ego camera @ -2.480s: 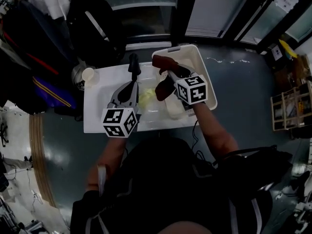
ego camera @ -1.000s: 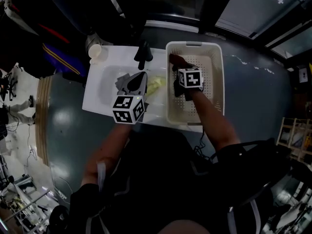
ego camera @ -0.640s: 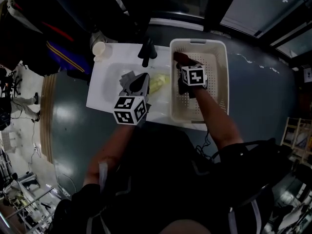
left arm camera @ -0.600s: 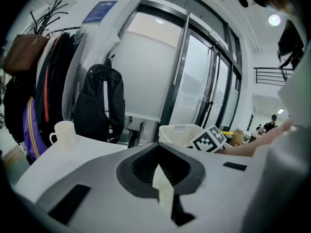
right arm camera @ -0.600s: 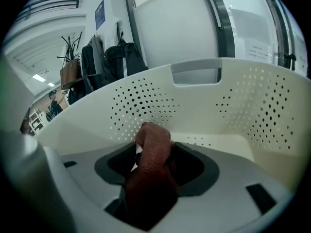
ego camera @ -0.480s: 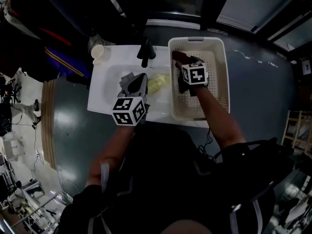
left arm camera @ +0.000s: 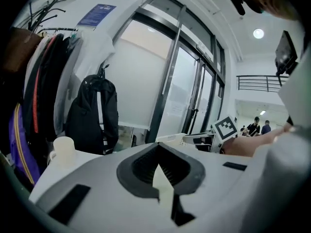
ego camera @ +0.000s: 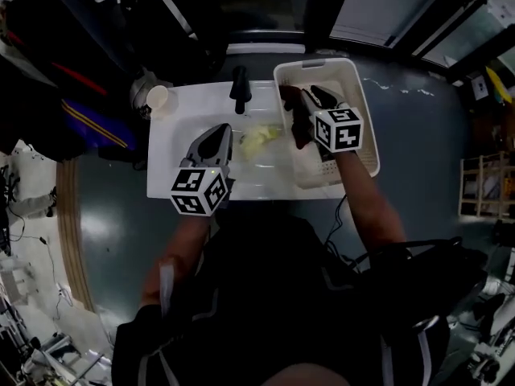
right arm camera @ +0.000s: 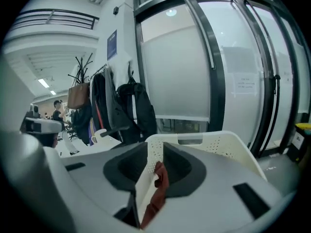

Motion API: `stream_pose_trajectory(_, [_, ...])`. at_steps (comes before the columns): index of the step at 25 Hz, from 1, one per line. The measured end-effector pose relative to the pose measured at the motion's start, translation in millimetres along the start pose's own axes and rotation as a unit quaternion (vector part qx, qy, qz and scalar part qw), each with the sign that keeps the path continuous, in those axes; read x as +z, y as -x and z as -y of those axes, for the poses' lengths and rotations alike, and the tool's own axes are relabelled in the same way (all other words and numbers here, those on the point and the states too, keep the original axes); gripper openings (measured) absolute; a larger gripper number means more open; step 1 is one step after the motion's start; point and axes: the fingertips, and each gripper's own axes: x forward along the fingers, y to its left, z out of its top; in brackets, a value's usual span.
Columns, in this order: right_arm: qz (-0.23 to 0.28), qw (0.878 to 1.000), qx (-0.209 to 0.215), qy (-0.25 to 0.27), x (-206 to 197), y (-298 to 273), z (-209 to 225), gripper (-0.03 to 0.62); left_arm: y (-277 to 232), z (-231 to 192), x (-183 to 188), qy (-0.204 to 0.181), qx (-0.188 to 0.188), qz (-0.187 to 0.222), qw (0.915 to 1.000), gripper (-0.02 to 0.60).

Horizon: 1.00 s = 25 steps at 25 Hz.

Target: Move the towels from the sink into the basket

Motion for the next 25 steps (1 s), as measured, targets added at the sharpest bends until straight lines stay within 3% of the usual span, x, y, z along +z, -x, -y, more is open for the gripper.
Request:
stream_pose_trajectory(4, [0.059,0.998,-0.006,0.013,32,28,-26,0.055,23,-15,15,0.000,-0.007,0.019,0.9998,0.003])
stream_pose_trajectory(9, [0.102,0.995,0.009,-0.002,65,54,-63,0.021,53,-35,38,0.005,0.011,0.058,0.9983,0.003])
stream_pose_trajectory(25, [0.132,0.986,0.097,0.038,91,51,-211,0.011,109,-81,70,-0.025,0.063,0.100,0.9927,0.003])
